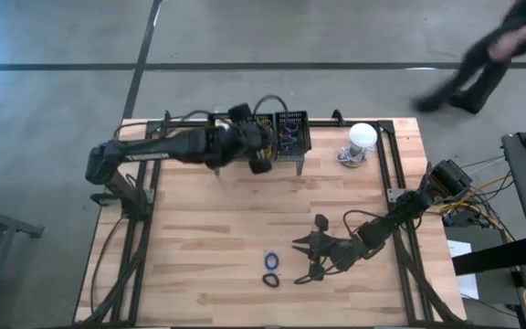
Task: Pick & Place Office Desk Supplies
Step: Put the yellow rubber band into the middle black bin, then put the blue spring key chain into the right black bin
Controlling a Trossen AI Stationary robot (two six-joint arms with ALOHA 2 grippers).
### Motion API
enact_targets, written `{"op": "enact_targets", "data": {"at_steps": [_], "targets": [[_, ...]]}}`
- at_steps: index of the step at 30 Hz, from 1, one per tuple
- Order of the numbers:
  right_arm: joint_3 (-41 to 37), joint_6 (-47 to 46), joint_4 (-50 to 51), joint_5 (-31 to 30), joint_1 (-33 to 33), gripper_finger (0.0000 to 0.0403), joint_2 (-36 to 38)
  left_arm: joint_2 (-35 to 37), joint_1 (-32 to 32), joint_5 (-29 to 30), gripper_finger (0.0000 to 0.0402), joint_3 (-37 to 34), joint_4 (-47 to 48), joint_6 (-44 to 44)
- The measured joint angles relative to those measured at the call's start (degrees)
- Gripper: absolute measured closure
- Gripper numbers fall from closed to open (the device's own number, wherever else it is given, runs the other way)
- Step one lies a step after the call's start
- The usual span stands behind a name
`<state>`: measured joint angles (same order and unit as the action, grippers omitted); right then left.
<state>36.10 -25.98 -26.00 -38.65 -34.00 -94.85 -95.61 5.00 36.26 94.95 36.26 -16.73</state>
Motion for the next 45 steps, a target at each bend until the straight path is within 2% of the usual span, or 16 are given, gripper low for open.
{"op": "enact_targets", "data": {"at_steps": [4, 8, 10, 18, 23, 26, 29, 31, 34, 39, 42, 45], "targets": [[0.00, 0.28, 0.04, 0.00, 0.00, 0.0339, 0.00, 0.09, 3.70, -2.67, 0.0395, 1.62, -2.92, 0.00], [0.00, 0.65, 0.22, 0.00, 0.04, 0.0339, 0.00, -0.14, 6.96, -11.65, 0.0395, 0.92, -3.65, 1.08], [0.00, 0.79, 0.33, 0.00, 0.04, 0.0339, 0.00, -0.20, 7.63, -13.91, 0.0395, -0.16, -3.64, 2.27], [0.00, 0.90, 0.42, -0.02, 0.04, 0.0339, 0.00, -0.22, 8.39, -14.03, 0.0391, -5.99, -3.82, 6.09], [0.00, 0.90, 0.44, -0.02, 0.04, 0.0339, 0.00, -0.22, 8.50, -16.33, 0.0345, -8.21, -2.75, 6.68], [0.00, 0.87, 0.42, -0.17, 0.13, 0.0339, 0.00, -0.15, 9.09, -15.23, 0.0299, -8.24, -2.89, 6.69], [0.01, 0.86, 0.44, -0.26, 0.13, 0.0339, 0.00, 0.06, 10.06, -9.93, 0.0263, -7.77, -1.29, 6.71], [0.00, 0.63, 0.42, -0.28, 0.13, 0.0339, 0.01, 0.20, 10.73, -6.60, 0.0247, -6.73, 0.43, 6.71], [0.00, 0.14, 0.44, -0.28, 0.13, 0.0339, 0.02, 1.17, 10.98, -5.73, 0.0235, -4.94, 4.93, 6.88], [0.01, -5.00, -0.81, 1.90, 0.23, 0.0339, -2.42, 5.64, 5.85, -6.27, 0.0247, -6.03, 10.95, 11.20], [0.11, -4.30, -6.15, 8.16, 1.67, 0.0324, -5.73, 9.69, -0.06, -6.60, 0.0264, -12.31, 10.11, 14.01], [2.65, -0.90, -9.33, 14.41, 3.29, 0.0294, -9.19, 13.74, -7.44, -6.72, 0.0279, -21.98, 3.96, 15.94]]}}
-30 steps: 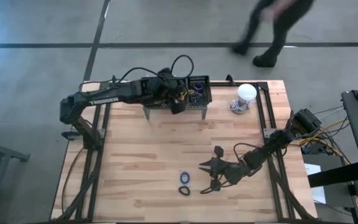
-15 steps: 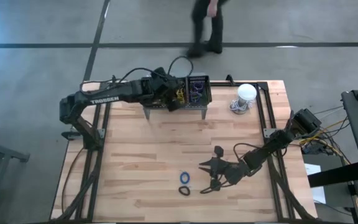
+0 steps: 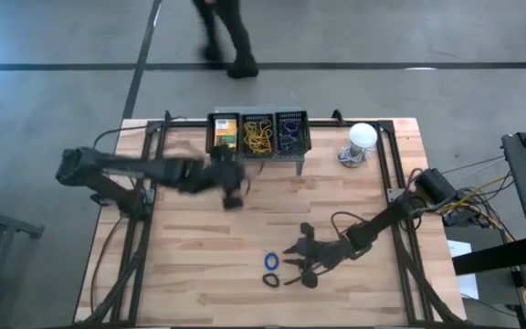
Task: Pick & Place Office Desk Supplies
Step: Put the blue spring key chain into the right black bin
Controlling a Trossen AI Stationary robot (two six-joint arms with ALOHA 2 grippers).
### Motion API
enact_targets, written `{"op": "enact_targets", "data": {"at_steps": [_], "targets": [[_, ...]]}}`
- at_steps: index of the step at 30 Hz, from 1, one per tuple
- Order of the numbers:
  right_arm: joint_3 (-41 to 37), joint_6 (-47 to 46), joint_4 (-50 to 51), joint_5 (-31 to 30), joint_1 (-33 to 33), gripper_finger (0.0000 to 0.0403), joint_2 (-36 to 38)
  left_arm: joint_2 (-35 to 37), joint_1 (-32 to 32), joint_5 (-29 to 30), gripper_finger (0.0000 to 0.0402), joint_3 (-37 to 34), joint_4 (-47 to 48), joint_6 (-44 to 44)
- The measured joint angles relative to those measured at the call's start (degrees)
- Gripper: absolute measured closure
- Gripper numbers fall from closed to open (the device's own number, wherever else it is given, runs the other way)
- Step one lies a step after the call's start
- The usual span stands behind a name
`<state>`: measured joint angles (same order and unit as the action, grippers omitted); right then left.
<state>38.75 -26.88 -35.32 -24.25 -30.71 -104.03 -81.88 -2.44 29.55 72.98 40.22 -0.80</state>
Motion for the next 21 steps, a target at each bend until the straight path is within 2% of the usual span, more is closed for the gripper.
{"op": "enact_targets", "data": {"at_steps": [5, 7, 9, 13, 16, 21], "targets": [[7.43, 6.11, 2.27, 3.73, 2.72, 0.0234, -4.30, 4.76, -11.58, -0.10, 0.0283, -18.16, -19.43, 3.62], [11.47, 5.04, 4.74, 4.39, 4.26, 0.0213, -5.99, 5.13, -15.39, -0.07, 0.0283, -24.58, -27.94, 3.99], [15.82, 0.65, 11.10, 4.37, 6.10, 0.0197, -7.31, 5.13, -18.78, -0.17, 0.0283, -30.19, -37.42, 4.18], [25.81, -6.36, 31.39, 4.37, 8.98, 0.0182, -11.05, 4.78, -22.62, 0.19, 0.0284, -38.22, -51.27, 5.64], [32.46, -6.21, 43.35, 5.06, 9.60, 0.0183, -14.50, 4.80, -23.70, 0.47, 0.0284, -41.06, -55.58, 9.05], [40.10, -5.85, 57.83, 4.79, 8.02, 0.0198, -16.83, 4.89, -23.75, 0.52, 0.0284, -43.04, -55.42, 11.80]]}}
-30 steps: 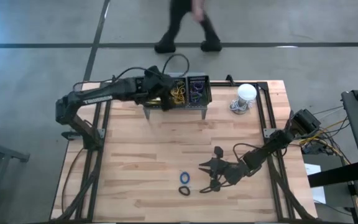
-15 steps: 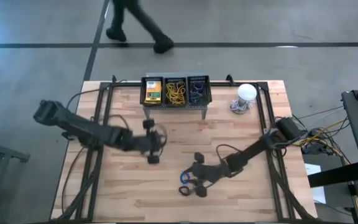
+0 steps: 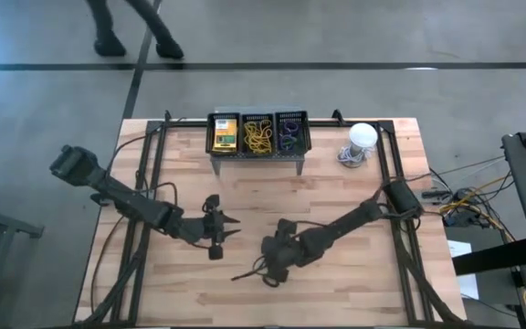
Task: Pick & Place Office Desk Supplies
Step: Put the blue spring key chain into the right black bin
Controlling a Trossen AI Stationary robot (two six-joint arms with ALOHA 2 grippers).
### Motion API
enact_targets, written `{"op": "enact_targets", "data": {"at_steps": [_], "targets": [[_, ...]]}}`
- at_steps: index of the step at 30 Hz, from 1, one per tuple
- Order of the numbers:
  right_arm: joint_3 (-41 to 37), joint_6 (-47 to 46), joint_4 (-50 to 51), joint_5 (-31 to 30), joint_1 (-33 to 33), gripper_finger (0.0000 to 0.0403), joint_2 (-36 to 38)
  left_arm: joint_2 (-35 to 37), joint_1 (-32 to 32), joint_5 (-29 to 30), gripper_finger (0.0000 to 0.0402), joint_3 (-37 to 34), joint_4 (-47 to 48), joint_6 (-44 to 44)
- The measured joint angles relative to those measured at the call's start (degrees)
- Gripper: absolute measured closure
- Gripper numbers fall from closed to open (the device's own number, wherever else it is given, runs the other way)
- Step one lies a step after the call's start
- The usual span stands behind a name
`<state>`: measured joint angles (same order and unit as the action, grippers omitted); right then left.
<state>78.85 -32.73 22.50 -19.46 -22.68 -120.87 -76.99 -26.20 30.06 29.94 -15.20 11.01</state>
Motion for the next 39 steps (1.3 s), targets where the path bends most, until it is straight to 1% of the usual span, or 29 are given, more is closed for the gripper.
{"op": "enact_targets", "data": {"at_steps": [3, 8, 13, 16, 19, 23, 27, 32, 35, 39], "targets": [[1.53, -1.10, 4.61, -1.44, -1.02, 0.0212, 0.42, 0.00, -0.03, -0.04, 0.0284, -0.36, 0.41, -0.05], [2.18, -3.76, 4.17, -2.21, -2.36, 0.0228, 3.59, 0.00, -0.02, -0.04, 0.0284, -0.34, 1.54, -0.05], [0.07, -8.18, 4.69, 1.86, -3.45, 0.0223, 3.68, 0.00, -0.10, -0.04, 0.0284, -0.34, 2.78, -0.05], [-1.36, -9.56, 3.89, 2.58, -4.05, 0.0215, 3.48, 0.00, -0.13, -0.06, 0.0284, -0.34, 3.08, -0.07], [-3.34, -8.86, 3.74, 2.85, -4.15, 0.0217, 3.33, 0.00, -0.13, -0.04, 0.0284, -0.34, 3.23, -0.07], [-5.27, -6.96, 2.53, 2.21, -4.21, 0.0242, 3.57, 0.00, -0.13, -0.07, 0.0284, -0.34, 3.25, -0.07], [-6.12, -5.85, 1.27, 1.22, -4.25, 0.0293, 3.66, 0.00, -0.13, -0.07, 0.0284, -0.34, 3.25, -0.05], [-5.25, -4.70, 2.59, -2.48, -4.36, 0.0377, 3.72, 0.00, -0.11, -0.06, 0.0284, -0.34, 3.47, -0.07], [-4.16, -2.66, 5.33, -5.66, -4.10, 0.0382, 5.52, 0.00, -0.12, -0.07, 0.0284, -0.49, 3.36, -0.05], [-3.06, 1.78, 7.20, -14.67, -2.22, 0.0382, 13.18, 0.00, -0.13, -0.07, 0.0284, -2.23, 2.20, 1.53]]}}
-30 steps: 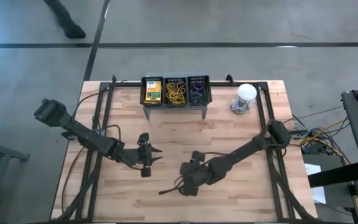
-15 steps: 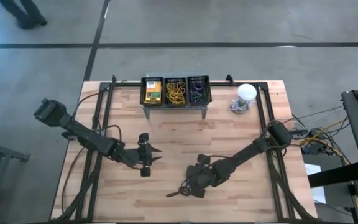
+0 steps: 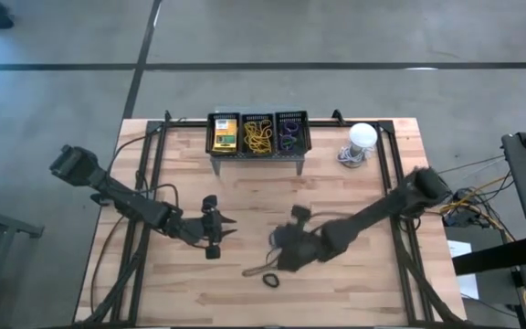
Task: Pick & Place Office Desk Supplies
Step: Put the blue spring key chain into the right black bin, then put the black spring key chain into the right black bin
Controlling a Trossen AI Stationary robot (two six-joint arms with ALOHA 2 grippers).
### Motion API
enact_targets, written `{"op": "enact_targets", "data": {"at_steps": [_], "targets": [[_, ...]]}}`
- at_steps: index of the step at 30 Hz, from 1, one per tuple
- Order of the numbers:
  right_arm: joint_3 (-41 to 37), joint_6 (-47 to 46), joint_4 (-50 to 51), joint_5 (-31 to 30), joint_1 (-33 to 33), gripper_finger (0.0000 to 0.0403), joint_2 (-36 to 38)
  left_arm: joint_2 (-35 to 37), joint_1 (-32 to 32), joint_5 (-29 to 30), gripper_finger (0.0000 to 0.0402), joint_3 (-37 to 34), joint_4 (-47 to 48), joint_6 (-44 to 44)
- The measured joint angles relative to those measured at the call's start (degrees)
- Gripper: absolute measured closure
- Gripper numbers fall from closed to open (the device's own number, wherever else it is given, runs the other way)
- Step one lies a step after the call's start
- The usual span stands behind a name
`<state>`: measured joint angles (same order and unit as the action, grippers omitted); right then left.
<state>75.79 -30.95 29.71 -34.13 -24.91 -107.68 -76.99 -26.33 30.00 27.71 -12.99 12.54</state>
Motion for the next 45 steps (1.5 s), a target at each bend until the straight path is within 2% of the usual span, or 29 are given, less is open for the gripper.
{"op": "enact_targets", "data": {"at_steps": [5, 9, 12, 16, 18, 22, 24, 27, 34, 39, 43, 45], "targets": [[0.13, 8.86, 0.47, -8.21, 9.24, 0.0382, 10.33, -0.02, -0.15, 0.00, 0.0284, -3.23, -6.11, 1.01], [1.59, 16.23, 0.20, -7.96, 22.09, 0.0382, 16.03, -0.02, -0.26, -0.02, 0.0284, -4.27, -8.68, 1.02], [2.89, 19.49, 0.19, -4.11, 31.92, 0.0377, 16.85, -0.02, -0.28, 0.00, 0.0284, -4.27, -9.06, 0.99], [4.75, 20.71, 0.09, 7.75, 42.69, 0.0346, 17.23, -0.02, -0.33, 0.00, 0.0284, -4.28, -9.08, 0.99], [4.98, 20.15, 0.76, 12.65, 46.21, 0.0321, 17.18, -0.02, -0.40, 0.00, 0.0284, -4.34, -9.12, 1.00], [5.34, 19.69, 1.46, 13.87, 48.32, 0.0272, 17.39, -0.02, -0.64, -0.02, 0.0284, -4.44, -9.20, 1.00], [5.34, 20.40, 1.83, 14.61, 47.08, 0.0254, 18.49, -0.04, -0.76, -0.02, 0.0284, -4.47, -9.20, 1.00], [4.27, 21.39, 1.61, 14.86, 40.80, 0.0238, 20.74, -0.04, -1.31, 0.00, 0.0284, -4.49, -9.18, 0.94], [-2.13, 21.57, 0.36, 16.28, 16.97, 0.0238, 21.62, -0.04, -2.76, -0.02, 0.0284, -4.51, -9.07, -0.40], [-9.37, 11.12, -10.95, 16.71, 2.24, 0.0241, 16.15, -0.04, -2.86, 0.02, 0.0284, -4.51, -9.07, -1.84], [-11.36, -2.43, -23.93, 16.43, -4.06, 0.0237, 8.19, -0.04, -2.89, 0.00, 0.0284, -4.51, -9.30, -1.86], [-10.32, -6.56, -25.74, 16.15, -5.89, 0.0231, 2.57, -0.04, -2.86, 0.07, 0.0284, -4.51, -9.48, -1.79]]}}
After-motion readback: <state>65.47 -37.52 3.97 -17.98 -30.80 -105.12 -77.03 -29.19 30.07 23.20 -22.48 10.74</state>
